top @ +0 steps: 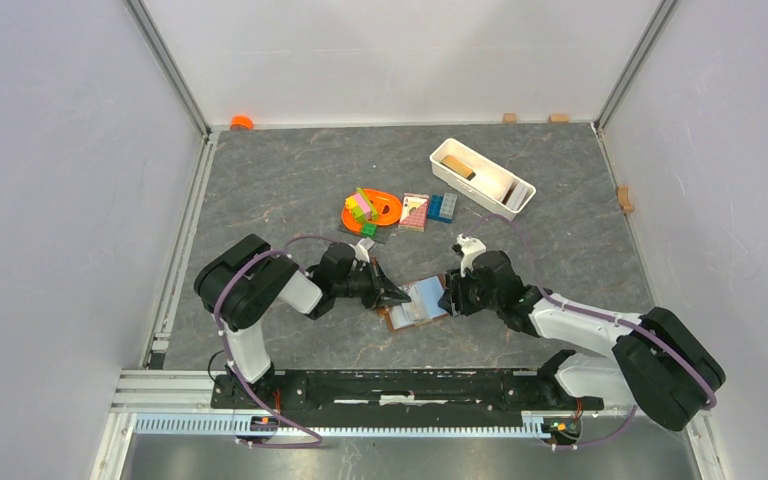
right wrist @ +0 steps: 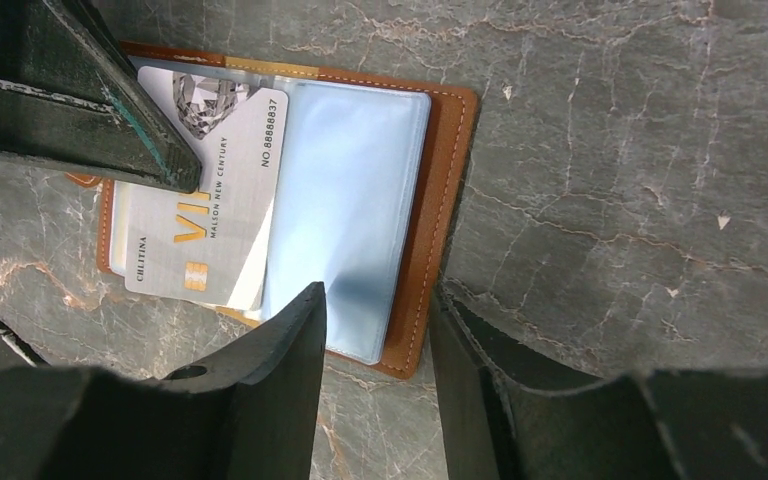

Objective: Put the credit cards into the card holder
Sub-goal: Insert the credit card into the card holder.

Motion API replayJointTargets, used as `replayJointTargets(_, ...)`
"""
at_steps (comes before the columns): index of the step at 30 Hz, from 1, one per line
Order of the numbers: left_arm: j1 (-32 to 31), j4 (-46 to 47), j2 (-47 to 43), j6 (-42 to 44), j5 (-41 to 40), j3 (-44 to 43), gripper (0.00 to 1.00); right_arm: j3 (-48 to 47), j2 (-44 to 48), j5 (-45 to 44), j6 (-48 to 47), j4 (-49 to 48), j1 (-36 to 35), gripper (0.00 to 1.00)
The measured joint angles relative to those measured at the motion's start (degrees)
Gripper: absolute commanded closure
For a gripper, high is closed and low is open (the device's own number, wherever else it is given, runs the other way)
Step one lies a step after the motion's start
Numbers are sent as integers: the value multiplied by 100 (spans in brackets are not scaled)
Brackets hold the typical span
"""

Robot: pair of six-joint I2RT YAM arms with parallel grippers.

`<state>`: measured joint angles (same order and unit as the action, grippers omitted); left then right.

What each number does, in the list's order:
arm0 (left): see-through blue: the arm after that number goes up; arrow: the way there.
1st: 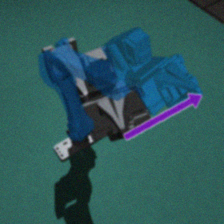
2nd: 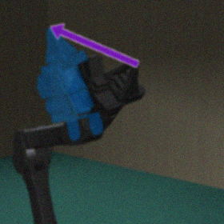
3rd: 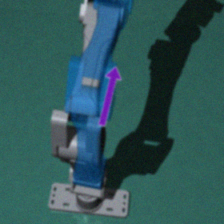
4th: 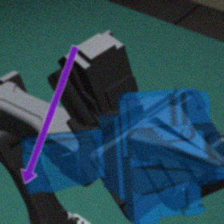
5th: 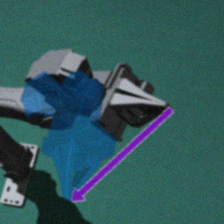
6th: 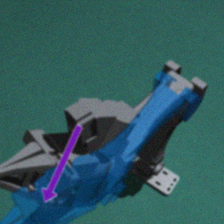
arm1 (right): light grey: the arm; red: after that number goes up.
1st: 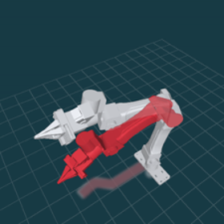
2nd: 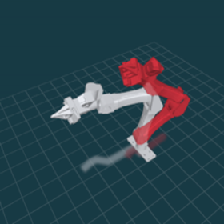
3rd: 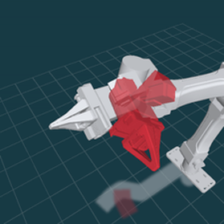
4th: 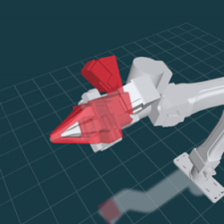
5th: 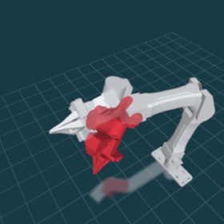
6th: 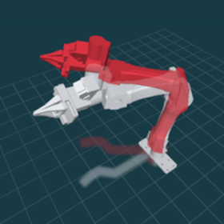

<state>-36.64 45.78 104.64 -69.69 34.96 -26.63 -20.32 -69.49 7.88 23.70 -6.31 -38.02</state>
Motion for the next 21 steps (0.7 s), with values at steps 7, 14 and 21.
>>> replayJointTargets(7, 4, 20, 79, 0, 22, -76, 98, -37, -76, -55, 2, -44, -44, 53)
replayJointTargets(14, 4, 46, 131, 2, 22, -118, 98, -59, -114, -94, 2, -55, -74, 54)
replayJointTargets(21, -33, 103, 173, 0, 11, -140, 98, -90, -157, -129, 4, -57, -101, 54)
